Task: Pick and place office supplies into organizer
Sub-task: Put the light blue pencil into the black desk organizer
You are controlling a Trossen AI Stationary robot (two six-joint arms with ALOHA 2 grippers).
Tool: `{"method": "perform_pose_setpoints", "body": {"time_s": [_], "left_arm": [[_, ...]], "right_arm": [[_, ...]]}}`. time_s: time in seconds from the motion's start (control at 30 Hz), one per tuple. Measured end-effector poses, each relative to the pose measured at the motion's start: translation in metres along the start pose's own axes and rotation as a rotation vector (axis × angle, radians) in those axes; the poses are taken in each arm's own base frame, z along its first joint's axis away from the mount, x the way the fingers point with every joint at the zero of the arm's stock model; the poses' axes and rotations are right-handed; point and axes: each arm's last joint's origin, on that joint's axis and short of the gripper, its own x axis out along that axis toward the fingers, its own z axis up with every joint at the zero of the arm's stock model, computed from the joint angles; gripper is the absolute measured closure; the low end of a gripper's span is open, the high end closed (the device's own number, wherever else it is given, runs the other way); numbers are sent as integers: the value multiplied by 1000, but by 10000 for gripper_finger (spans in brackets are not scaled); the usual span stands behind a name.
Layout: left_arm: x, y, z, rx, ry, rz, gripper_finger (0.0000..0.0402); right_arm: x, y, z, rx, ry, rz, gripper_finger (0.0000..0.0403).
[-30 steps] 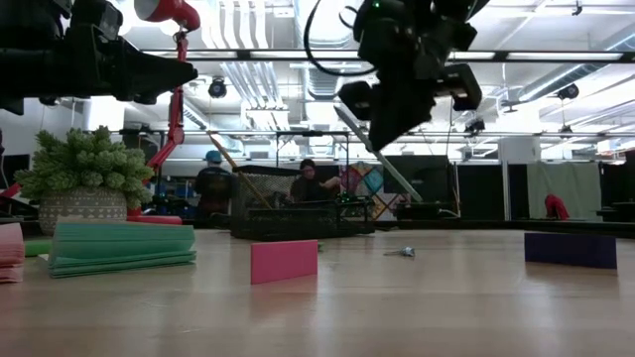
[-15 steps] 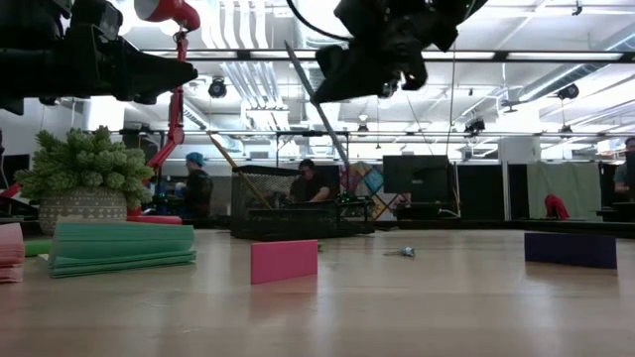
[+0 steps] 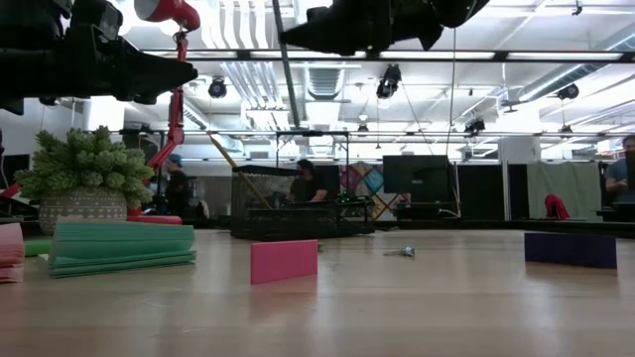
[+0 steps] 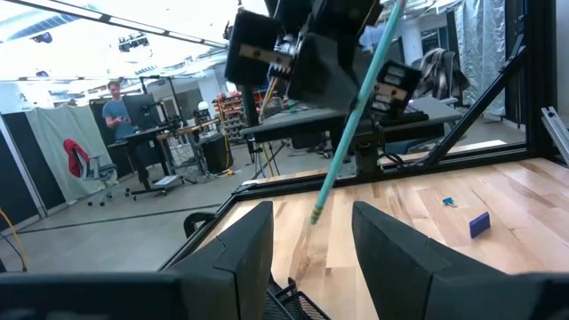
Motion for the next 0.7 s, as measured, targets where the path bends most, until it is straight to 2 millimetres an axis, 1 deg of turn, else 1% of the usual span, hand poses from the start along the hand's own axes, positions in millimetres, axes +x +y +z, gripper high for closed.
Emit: {"method": "perform_pose_setpoints", "body": {"time_s": [0.1,0.4,0.47,0.7], "left_arm": [[0,0,0,0,2,-1,259],[1,0,-1,2,9,-2,259],[1,0,-1,2,9,-2,259],[1,-1,-2,3,13,-4,259]], "right_arm": [[1,-2,2,-27,-50,-26,391],[-1,-4,-2,-80,-152,-94,391],[-1,-6,-7,-85,-172,-119,391],[0,-18,-33,15,-196,-188,391]]}}
